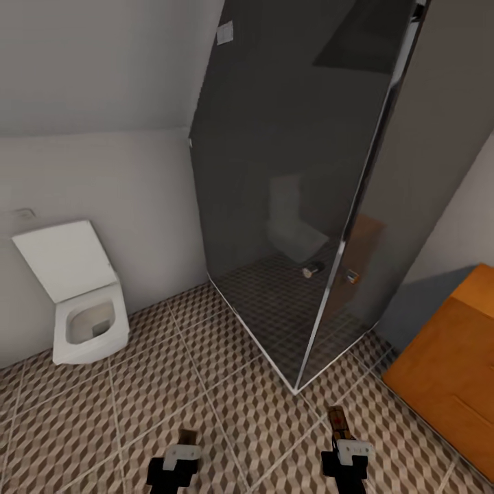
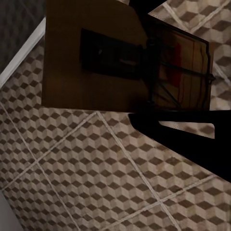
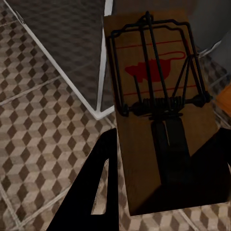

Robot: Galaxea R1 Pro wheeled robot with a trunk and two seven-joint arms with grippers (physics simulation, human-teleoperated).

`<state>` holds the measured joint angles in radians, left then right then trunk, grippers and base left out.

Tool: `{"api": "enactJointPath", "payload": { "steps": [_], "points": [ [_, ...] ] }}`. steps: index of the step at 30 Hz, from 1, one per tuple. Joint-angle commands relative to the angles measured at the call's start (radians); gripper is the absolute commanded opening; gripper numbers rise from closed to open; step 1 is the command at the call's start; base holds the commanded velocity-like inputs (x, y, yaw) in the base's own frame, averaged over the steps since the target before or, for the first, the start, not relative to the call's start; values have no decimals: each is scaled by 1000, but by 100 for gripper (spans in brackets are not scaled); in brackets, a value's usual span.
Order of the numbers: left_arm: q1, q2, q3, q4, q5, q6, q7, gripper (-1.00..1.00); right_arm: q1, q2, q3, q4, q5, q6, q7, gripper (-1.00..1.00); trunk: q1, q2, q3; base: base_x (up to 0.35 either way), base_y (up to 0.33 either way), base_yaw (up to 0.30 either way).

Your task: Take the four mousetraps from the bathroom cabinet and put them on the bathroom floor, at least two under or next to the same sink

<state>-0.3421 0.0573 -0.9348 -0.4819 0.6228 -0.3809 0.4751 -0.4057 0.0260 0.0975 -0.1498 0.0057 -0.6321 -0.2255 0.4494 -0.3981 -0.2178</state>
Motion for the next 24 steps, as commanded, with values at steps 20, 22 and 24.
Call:
{"api": "enactJointPath", "payload": {
  "steps": [20,22,24],
  "points": [
    [-1,1,-9,-1,6,-3,10,-100,-1,0,8,1,-1,-3,-8,-100,1,-2,20,0,0,232],
    [-1,1,-9,-1,6,-3,10,-100,-1,0,8,1,-1,-3,-8,-100,1,-2,23,0,0,232],
    [-1,1,-9,-1,6,-3,10,-100,-1,0,8,1,-1,-3,-8,-100,1,-2,25,0,0,232]
  ]
}}
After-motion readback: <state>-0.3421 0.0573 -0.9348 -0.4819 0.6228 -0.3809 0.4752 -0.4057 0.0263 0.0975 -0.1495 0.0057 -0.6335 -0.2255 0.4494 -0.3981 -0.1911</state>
